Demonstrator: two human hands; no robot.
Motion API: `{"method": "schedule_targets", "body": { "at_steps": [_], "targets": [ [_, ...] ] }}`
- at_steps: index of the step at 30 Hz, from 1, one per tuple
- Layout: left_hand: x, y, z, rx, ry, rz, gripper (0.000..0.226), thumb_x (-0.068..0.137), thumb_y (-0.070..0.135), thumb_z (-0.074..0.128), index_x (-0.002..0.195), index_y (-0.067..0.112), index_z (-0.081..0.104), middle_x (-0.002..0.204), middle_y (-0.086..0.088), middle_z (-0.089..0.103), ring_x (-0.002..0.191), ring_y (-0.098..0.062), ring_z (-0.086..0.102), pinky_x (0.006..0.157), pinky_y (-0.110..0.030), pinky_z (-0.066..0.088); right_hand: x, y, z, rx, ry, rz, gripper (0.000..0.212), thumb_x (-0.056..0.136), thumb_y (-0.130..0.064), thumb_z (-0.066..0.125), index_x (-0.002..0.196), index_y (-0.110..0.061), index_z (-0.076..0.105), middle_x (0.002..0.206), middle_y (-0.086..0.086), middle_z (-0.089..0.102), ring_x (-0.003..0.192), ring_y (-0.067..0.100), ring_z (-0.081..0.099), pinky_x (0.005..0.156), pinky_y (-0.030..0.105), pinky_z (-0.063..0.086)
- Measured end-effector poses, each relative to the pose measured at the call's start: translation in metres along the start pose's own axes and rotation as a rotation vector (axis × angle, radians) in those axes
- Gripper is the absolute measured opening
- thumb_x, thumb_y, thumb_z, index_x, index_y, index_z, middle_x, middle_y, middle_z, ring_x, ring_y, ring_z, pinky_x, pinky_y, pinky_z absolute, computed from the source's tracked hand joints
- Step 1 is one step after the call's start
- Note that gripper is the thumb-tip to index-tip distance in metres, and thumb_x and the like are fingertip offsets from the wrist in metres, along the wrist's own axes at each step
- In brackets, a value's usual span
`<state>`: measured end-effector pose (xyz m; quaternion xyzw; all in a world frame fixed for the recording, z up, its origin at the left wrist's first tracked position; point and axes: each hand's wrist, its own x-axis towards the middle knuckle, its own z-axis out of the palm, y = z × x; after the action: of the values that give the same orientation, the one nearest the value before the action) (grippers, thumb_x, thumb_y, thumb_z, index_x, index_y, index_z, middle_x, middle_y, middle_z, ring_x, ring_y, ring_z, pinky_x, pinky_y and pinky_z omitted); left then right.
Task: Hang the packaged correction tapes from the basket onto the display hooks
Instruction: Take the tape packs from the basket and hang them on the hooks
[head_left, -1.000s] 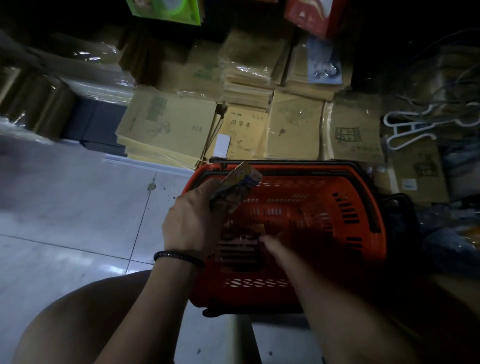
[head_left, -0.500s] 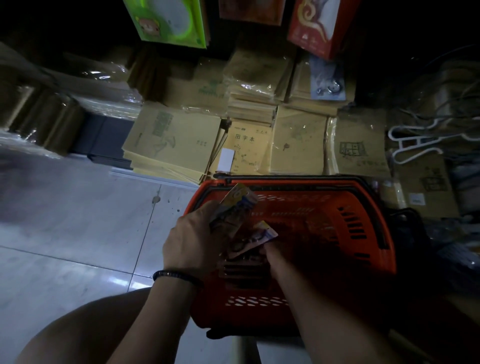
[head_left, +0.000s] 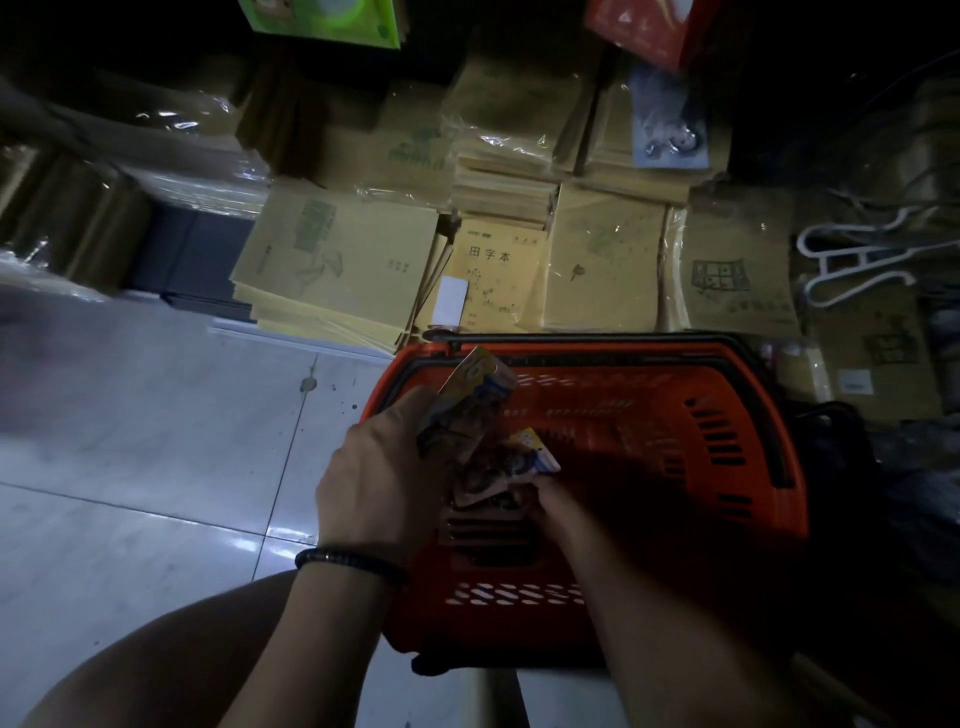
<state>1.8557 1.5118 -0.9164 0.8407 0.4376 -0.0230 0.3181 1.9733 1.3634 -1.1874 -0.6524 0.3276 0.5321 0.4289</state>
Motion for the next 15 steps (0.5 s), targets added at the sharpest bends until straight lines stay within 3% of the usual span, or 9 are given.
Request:
{"method": "schedule_targets", "body": {
  "at_steps": [2,5,7,8,10,11,12,15],
  "targets": [
    [0.003,0.0,-0.001,0.005,-0.012,-0.013,0.043,0.098,0.033,0.065,0.13,0.051,0.043,0.11,0.003,0.075,0.095,-0.03,0.073,0.076,-0.05,0.064,0.013,-0.001,0.005,0.009,0.039,-0.044,0.023,0.109,-0.006,0.045,0.121,-0.004,0.063,0.05,0.001,0.067,0.039,0.009,0.063,0.04,0.019,0.05],
    [0.005,-0.001,-0.003,0.004,-0.009,-0.007,0.042,0.097,0.035,0.066,0.13,0.051,0.044,0.109,0.003,0.076,0.094,-0.03,0.073,0.075,-0.047,0.063,0.009,-0.007,0.014,-0.071,0.066,-0.103,0.026,0.11,-0.005,0.044,0.13,-0.003,0.06,0.047,0.0,0.066,0.034,0.008,0.06,0.034,0.018,0.045],
    [0.007,-0.001,-0.005,0.01,-0.019,-0.006,0.043,0.096,0.042,0.065,0.131,0.052,0.044,0.108,0.001,0.076,0.093,-0.031,0.072,0.075,-0.048,0.063,-0.001,-0.012,0.013,-0.093,0.095,-0.113,0.019,0.108,-0.01,0.05,0.115,-0.004,0.066,0.051,0.003,0.065,0.028,0.006,0.053,0.032,0.017,0.04],
    [0.008,-0.002,-0.006,0.018,-0.023,-0.014,0.044,0.094,0.044,0.065,0.133,0.052,0.046,0.107,0.001,0.075,0.093,-0.031,0.072,0.075,-0.049,0.063,-0.01,-0.014,0.011,-0.136,0.137,-0.137,0.018,0.105,-0.014,0.055,0.105,-0.004,0.07,0.056,0.006,0.066,0.029,0.008,0.054,0.036,0.02,0.045],
    [0.01,-0.007,-0.006,0.043,-0.029,-0.044,0.046,0.093,0.042,0.068,0.134,0.049,0.049,0.106,0.0,0.075,0.092,-0.031,0.072,0.076,-0.049,0.064,-0.029,-0.018,0.003,-0.244,0.267,-0.258,0.02,0.099,-0.019,0.066,0.095,-0.002,0.074,0.073,0.014,0.073,0.054,0.017,0.071,0.067,0.036,0.062],
    [0.011,-0.011,-0.005,0.048,-0.024,-0.05,0.045,0.094,0.039,0.068,0.134,0.047,0.05,0.107,-0.002,0.075,0.093,-0.031,0.072,0.076,-0.05,0.064,-0.037,-0.018,-0.004,-0.263,0.333,-0.348,0.021,0.098,-0.019,0.066,0.1,-0.001,0.076,0.09,0.017,0.077,0.079,0.026,0.077,0.083,0.041,0.061],
    [0.012,-0.015,-0.004,0.051,-0.02,-0.056,0.043,0.094,0.037,0.068,0.132,0.045,0.051,0.107,-0.003,0.075,0.093,-0.031,0.073,0.076,-0.05,0.065,-0.054,-0.018,-0.011,-0.263,0.374,-0.44,0.024,0.098,-0.02,0.065,0.107,-0.002,0.076,0.103,0.018,0.077,0.096,0.032,0.076,0.09,0.043,0.058],
    [0.01,-0.021,-0.001,0.026,-0.02,-0.077,0.03,0.097,0.041,0.065,0.126,0.036,0.058,0.105,-0.004,0.074,0.091,-0.03,0.073,0.074,-0.049,0.066,-0.119,-0.021,-0.043,-0.278,0.347,-0.674,0.028,0.097,-0.03,0.061,0.106,-0.01,0.078,0.099,0.014,0.077,0.093,0.031,0.073,0.08,0.04,0.056]
  ]
}}
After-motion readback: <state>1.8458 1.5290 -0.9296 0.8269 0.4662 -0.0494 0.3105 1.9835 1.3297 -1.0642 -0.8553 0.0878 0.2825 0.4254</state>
